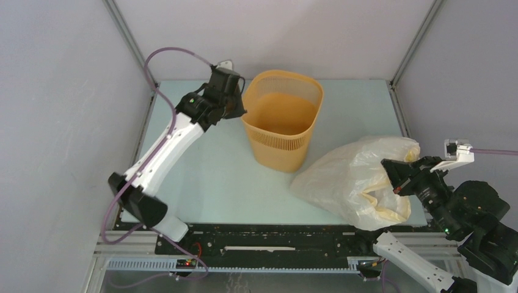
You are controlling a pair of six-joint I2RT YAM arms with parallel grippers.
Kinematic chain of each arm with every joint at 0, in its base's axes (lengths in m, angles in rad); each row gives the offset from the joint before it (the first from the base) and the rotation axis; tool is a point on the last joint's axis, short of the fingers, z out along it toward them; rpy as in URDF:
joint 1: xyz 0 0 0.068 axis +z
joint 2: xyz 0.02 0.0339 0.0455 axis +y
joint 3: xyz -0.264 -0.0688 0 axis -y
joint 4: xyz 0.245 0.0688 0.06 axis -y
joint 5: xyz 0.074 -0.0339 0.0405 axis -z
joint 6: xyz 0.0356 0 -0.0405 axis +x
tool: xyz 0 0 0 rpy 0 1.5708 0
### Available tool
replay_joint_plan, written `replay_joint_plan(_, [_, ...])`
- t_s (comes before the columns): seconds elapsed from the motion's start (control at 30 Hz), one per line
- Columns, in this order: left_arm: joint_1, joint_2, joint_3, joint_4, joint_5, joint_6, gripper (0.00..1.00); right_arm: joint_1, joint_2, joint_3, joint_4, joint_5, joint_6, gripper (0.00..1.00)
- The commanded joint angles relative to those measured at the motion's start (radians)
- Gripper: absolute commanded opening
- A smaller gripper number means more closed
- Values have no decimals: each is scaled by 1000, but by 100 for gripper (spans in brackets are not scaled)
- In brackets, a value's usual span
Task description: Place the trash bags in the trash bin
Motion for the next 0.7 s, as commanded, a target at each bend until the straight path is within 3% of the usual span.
replay_joint_plan(0.0, [-11,-175,-141,67,138,-65,0,6,2,-24,76,-46,17,0])
replay_joint_plan(0.2, [-56,-283,-256,85,199,-122,0,7,6,7,105,-19,-20,0])
replay_joint_plan(0.43, [-84,-272,-237,74,168,-154,2,7,95,216,127,78,-151,0])
replay_joint_plan(0.6, [-84,-226,-189,88,252,-123,43,7,203,425,203,15,-260,0])
replay_joint_plan(0.67, [-84,-223,-181,96,271,-110,55,6,233,477,290,-51,-295,0])
